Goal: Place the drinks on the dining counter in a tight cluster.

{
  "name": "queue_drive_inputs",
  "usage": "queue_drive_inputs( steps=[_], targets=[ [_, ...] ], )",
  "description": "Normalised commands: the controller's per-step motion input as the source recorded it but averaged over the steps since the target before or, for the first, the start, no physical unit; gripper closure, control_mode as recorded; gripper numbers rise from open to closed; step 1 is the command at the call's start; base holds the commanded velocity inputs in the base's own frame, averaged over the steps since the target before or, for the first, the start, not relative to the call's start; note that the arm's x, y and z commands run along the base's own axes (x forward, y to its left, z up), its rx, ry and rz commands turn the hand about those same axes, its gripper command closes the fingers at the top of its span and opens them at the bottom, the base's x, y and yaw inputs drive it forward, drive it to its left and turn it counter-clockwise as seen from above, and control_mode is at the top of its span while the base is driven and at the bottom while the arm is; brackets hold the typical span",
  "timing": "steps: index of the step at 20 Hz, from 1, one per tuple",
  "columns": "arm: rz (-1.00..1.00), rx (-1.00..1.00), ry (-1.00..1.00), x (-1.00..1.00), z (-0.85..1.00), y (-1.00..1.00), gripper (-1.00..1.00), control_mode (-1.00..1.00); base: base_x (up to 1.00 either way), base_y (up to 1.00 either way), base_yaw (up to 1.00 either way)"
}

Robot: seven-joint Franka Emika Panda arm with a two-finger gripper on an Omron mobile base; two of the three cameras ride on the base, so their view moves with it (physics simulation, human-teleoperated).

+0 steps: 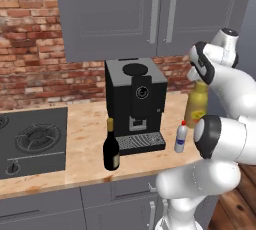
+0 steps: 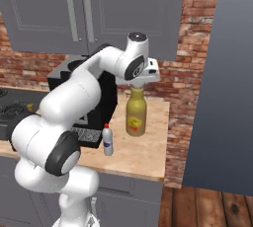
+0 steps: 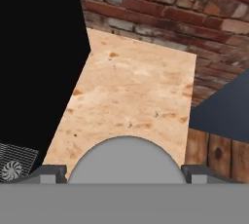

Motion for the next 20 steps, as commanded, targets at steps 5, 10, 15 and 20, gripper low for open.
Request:
queue_drive_inputs(
  steps=[5, 10, 15, 20],
  targets=[
    [-0.01, 0.00, 0.05, -0.30, 0.14, -0.38, 1.00, -1.00, 0.00, 0.00, 0.00],
    [0.00, 0.00, -0.02, -0.78, 0.00, -0.12, 1.00, -1.00, 0.00, 0.00, 0.00],
    [0.00, 0.00, -0.11, -0.99, 0.00, 0.00, 1.00, -1.00, 0.00, 0.00, 0.00],
    [-0.01, 0.00, -0.08, -0.89, 0.01, 0.00, 1.00, -1.00, 0.00, 0.00, 0.00]
  ],
)
